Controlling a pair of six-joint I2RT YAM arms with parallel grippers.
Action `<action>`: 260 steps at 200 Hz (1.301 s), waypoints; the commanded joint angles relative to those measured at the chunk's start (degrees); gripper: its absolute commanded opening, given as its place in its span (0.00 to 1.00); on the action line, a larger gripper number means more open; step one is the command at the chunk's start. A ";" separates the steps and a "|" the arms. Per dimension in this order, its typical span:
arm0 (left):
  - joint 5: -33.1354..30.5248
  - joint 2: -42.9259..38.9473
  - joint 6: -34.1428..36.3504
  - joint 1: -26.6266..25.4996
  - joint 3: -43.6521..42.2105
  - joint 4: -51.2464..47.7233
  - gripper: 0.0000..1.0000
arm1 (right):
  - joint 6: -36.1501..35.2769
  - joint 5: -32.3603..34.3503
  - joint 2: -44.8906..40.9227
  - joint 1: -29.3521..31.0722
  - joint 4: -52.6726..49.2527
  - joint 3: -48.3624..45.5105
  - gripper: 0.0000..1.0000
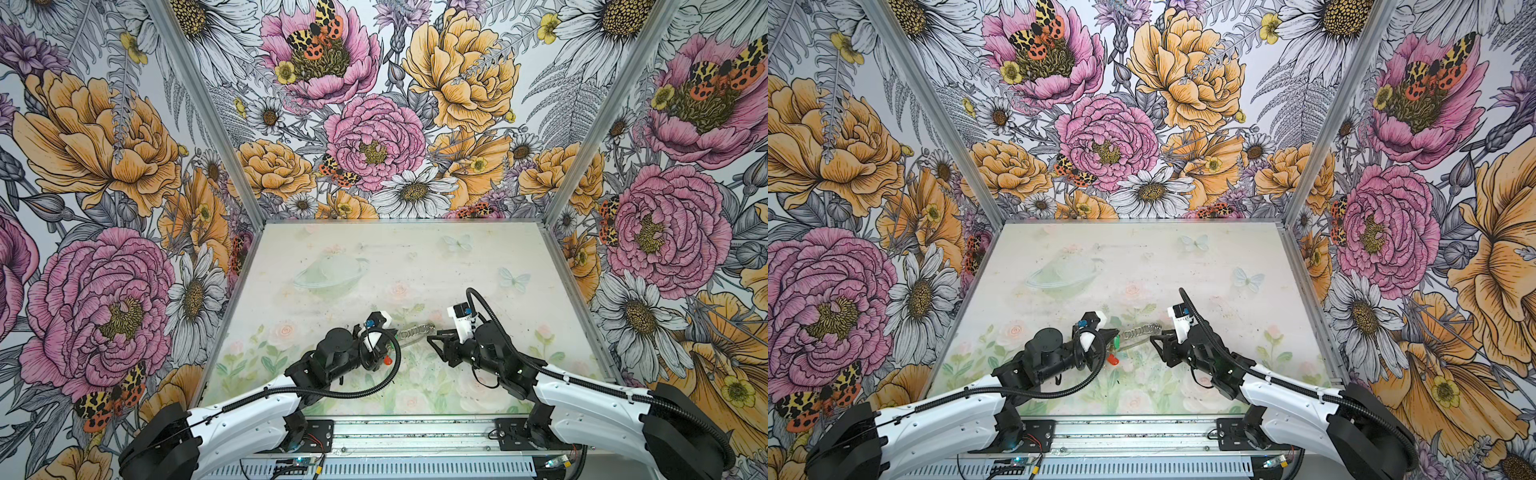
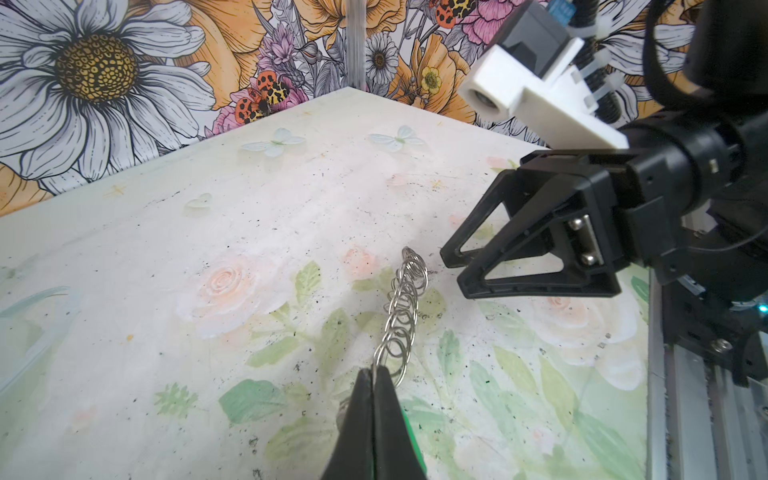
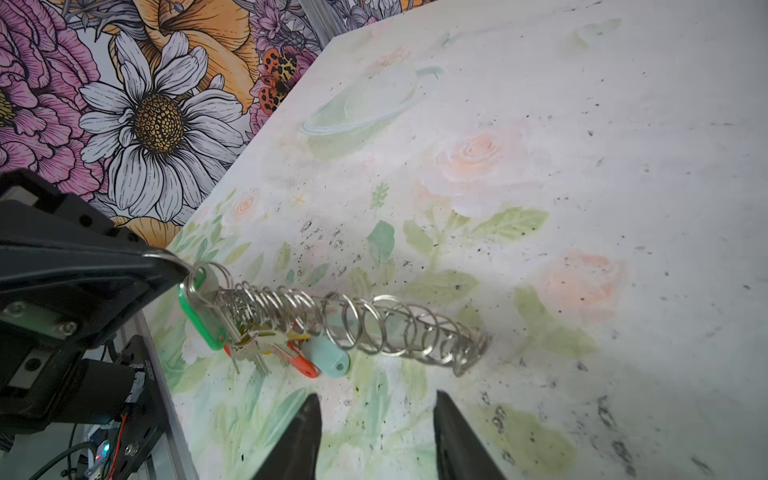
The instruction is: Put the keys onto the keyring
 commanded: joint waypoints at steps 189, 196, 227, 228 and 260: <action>-11.53 -15.90 -22.59 -3.97 -1.61 -19.46 0.00 | 5.41 -9.58 20.01 2.77 -8.33 13.36 0.49; -12.05 -16.58 -24.03 -3.85 -1.89 -20.23 0.00 | 6.72 -9.47 20.22 3.00 -8.09 13.12 0.50; -15.51 -17.64 -28.39 -3.82 -2.08 -25.19 0.00 | 15.36 -9.46 21.60 3.18 -1.27 10.53 0.51; -15.83 -17.64 -28.39 -3.86 -2.01 -25.37 0.00 | 15.70 -9.46 21.67 3.13 -0.87 10.38 0.51; -18.38 -17.28 -32.46 -3.16 -1.73 -29.74 0.00 | 24.18 -9.97 24.91 3.31 7.28 7.97 0.51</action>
